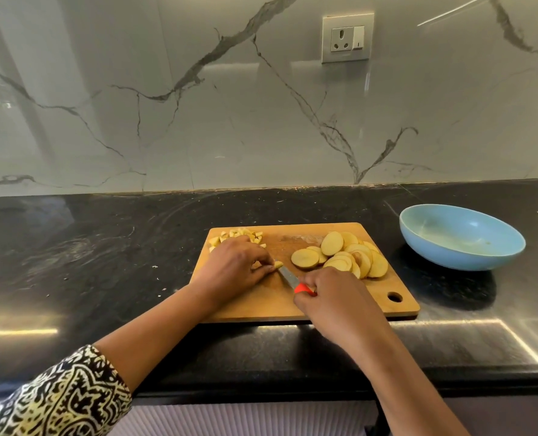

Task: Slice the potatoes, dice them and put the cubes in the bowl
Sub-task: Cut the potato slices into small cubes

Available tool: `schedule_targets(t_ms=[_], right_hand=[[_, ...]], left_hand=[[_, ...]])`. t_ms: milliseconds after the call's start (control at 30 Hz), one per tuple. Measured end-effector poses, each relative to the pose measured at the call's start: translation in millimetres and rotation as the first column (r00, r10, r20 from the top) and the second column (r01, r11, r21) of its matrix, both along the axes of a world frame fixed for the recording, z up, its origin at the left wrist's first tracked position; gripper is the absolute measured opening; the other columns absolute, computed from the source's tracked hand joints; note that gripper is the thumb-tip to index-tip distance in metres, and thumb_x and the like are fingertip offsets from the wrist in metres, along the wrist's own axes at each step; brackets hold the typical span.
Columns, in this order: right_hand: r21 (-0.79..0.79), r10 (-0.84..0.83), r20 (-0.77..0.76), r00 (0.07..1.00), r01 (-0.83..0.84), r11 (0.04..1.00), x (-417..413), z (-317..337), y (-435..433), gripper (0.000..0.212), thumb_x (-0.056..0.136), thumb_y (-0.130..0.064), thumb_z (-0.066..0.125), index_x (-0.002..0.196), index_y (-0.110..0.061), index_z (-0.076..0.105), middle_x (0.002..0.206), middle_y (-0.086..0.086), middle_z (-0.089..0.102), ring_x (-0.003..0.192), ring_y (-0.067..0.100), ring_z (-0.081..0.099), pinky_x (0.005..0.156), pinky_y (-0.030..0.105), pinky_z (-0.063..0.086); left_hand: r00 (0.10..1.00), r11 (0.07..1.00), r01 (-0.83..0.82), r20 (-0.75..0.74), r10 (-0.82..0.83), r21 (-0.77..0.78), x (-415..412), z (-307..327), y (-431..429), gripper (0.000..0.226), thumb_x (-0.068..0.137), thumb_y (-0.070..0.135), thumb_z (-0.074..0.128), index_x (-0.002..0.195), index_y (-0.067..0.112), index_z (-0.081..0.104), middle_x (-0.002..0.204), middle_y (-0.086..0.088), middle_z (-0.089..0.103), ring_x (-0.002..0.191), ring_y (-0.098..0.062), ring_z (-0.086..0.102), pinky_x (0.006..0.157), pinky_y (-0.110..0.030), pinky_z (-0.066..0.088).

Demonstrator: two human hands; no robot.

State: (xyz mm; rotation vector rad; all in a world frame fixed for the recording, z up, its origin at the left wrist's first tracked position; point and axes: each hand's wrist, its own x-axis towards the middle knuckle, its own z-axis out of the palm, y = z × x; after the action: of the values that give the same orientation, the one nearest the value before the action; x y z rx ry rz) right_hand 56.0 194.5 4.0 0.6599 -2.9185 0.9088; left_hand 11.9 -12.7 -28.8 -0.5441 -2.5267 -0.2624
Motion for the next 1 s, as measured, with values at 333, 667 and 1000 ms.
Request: schedule_targets(t_ms=[333, 667, 1000], right_hand=[[-0.052, 0.011, 0.15, 0.989, -0.004, 0.999, -29.5, 12.8, -1.7, 0.026, 0.093, -0.03, 0.058, 0.118, -0.025, 0.066, 0.073, -0.005, 0.06, 0.056, 0.007, 0.049, 0.06, 0.026, 0.045], [0.121, 0.066, -0.176, 0.982, -0.045, 0.992, -6.5, 2.1, 12.5, 0.042, 0.094, -0.034, 0.053, 0.136, -0.038, 0.049, 0.074, -0.019, 0.046, 0.059, 0.0, 0.039, 0.051, 0.013, 0.027], [0.193, 0.103, -0.268, 0.958, -0.052, 0.98, -12.4, -0.7, 0.4, 0.041, 0.095, -0.032, 0.053, 0.135, -0.032, 0.052, 0.111, -0.01, 0.065, 0.084, 0.006, 0.055, 0.063, 0.018, 0.039]], left_hand=[[0.994, 0.994, -0.107, -0.015, 0.107, -0.033, -1.7, -2.8, -0.1, 0.017, 0.088, 0.036, 0.064, 0.093, 0.023, 0.073, 0.086, 0.004, 0.071, 0.079, -0.012, 0.056, 0.067, -0.029, 0.046], [0.979, 0.992, -0.085, 0.175, 0.101, -0.097, -6.0, 6.8, -6.6, 0.025, 0.092, 0.038, 0.057, 0.111, 0.029, 0.07, 0.107, 0.008, 0.068, 0.094, -0.011, 0.052, 0.082, -0.035, 0.048], [0.973, 0.995, -0.1, 0.205, 0.104, -0.029, -4.1, 8.1, -6.5, 0.021, 0.089, 0.035, 0.063, 0.107, 0.028, 0.073, 0.104, 0.007, 0.071, 0.093, -0.012, 0.054, 0.082, -0.037, 0.049]])
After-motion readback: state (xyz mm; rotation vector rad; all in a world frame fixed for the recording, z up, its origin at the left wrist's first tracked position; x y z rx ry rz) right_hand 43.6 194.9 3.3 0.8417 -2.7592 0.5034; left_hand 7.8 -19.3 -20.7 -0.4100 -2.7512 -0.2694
